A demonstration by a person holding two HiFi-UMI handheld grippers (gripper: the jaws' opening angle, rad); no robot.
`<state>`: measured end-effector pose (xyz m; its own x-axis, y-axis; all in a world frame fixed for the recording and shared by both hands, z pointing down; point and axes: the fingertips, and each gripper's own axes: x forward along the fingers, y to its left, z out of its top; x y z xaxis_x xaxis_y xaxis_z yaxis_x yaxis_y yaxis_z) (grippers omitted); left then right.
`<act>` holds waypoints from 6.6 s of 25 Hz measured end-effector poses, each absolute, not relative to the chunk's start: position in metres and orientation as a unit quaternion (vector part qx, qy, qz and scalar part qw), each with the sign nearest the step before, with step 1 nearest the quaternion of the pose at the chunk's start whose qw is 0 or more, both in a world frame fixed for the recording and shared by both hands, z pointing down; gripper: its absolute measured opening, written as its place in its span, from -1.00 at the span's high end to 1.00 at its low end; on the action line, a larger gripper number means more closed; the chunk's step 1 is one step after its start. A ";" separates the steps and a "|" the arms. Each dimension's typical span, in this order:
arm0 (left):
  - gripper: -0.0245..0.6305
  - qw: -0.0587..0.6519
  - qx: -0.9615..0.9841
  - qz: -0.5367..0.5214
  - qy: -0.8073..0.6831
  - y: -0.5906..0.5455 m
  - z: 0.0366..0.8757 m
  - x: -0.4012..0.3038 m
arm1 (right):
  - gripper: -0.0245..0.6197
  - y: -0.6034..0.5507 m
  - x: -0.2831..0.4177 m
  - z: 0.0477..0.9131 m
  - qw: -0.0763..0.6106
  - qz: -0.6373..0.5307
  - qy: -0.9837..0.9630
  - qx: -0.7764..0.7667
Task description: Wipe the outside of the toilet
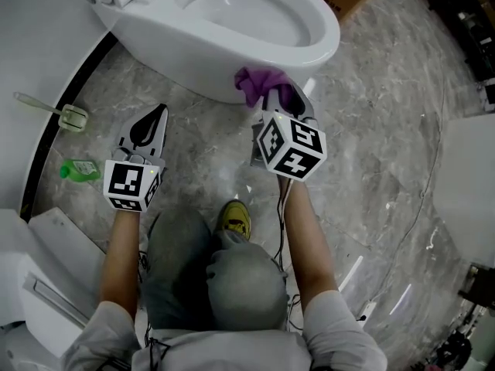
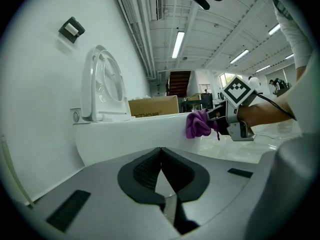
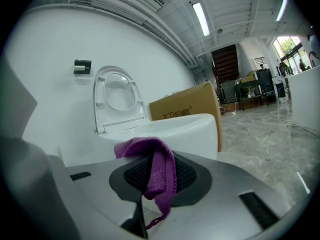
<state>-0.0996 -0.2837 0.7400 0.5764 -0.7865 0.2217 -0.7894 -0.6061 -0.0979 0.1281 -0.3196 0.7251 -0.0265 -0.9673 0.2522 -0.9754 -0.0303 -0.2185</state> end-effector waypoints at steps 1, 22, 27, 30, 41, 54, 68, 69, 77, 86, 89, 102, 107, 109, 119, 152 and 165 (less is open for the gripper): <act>0.88 0.006 0.889 0.123 -0.441 -0.284 0.741 -0.096 | 0.65 -0.318 0.137 0.728 0.013 0.170 -0.690 0.703; 0.88 0.008 0.879 0.150 -0.452 -0.281 0.756 -0.108 | 0.65 -0.276 0.217 0.736 0.036 0.148 -0.660 0.736; 0.88 0.004 0.877 0.153 -0.455 -0.276 0.755 -0.109 | 0.65 -0.285 0.123 0.748 0.028 0.179 -0.737 0.651; 0.88 0.005 0.873 0.154 -0.462 -0.274 0.756 -0.115 | 0.65 -0.297 0.077 0.761 0.010 0.220 -0.758 0.614; 0.88 0.017 0.858 0.171 -0.484 -0.279 0.774 -0.138 | 0.65 -0.368 0.002 0.792 0.024 0.283 -0.753 0.594; 0.88 0.019 0.868 0.178 -0.462 -0.282 0.786 -0.119 | 0.65 -0.354 0.050 0.805 0.004 0.310 -0.720 0.621; 0.88 0.012 0.882 0.188 -0.432 -0.283 0.793 -0.088 | 0.64 -0.325 0.143 0.827 -0.015 0.325 -0.671 0.666; 0.88 0.012 0.882 0.189 -0.432 -0.283 0.794 -0.088 | 0.64 -0.324 0.152 0.830 -0.019 0.329 -0.663 0.672; 0.88 0.011 0.881 0.195 -0.432 -0.284 0.800 -0.086 | 0.65 -0.321 0.242 0.849 -0.059 0.352 -0.563 0.746; 0.88 0.010 0.880 0.195 -0.433 -0.281 0.799 -0.088 | 0.65 -0.282 0.277 0.844 -0.024 0.318 -0.568 0.759; 0.88 0.010 0.880 0.194 -0.434 -0.275 0.798 -0.090 | 0.65 -0.275 0.234 0.841 -0.006 0.311 -0.618 0.722; 0.88 0.004 0.863 0.206 -0.461 -0.263 0.803 -0.127 | 0.65 -0.317 0.032 0.871 0.003 0.387 -0.721 0.574; 0.88 0.015 0.857 0.217 -0.467 -0.267 0.818 -0.138 | 0.65 -0.351 0.009 0.878 -0.023 0.403 -0.732 0.548; 0.88 0.019 0.855 0.221 -0.469 -0.269 0.823 -0.141 | 0.65 -0.362 0.011 0.883 -0.038 0.422 -0.718 0.552; 0.88 0.020 0.864 0.223 -0.451 -0.277 0.833 -0.129 | 0.65 -0.362 0.057 0.895 -0.055 0.434 -0.680 0.589; 0.88 0.036 0.871 0.216 -0.440 -0.306 0.832 -0.070 | 0.65 -0.299 0.286 0.880 -0.029 0.338 -0.564 0.753; 0.88 0.096 0.862 0.195 -0.458 -0.293 0.737 -0.074 | 0.65 -0.266 0.227 0.743 0.110 0.225 -0.637 0.729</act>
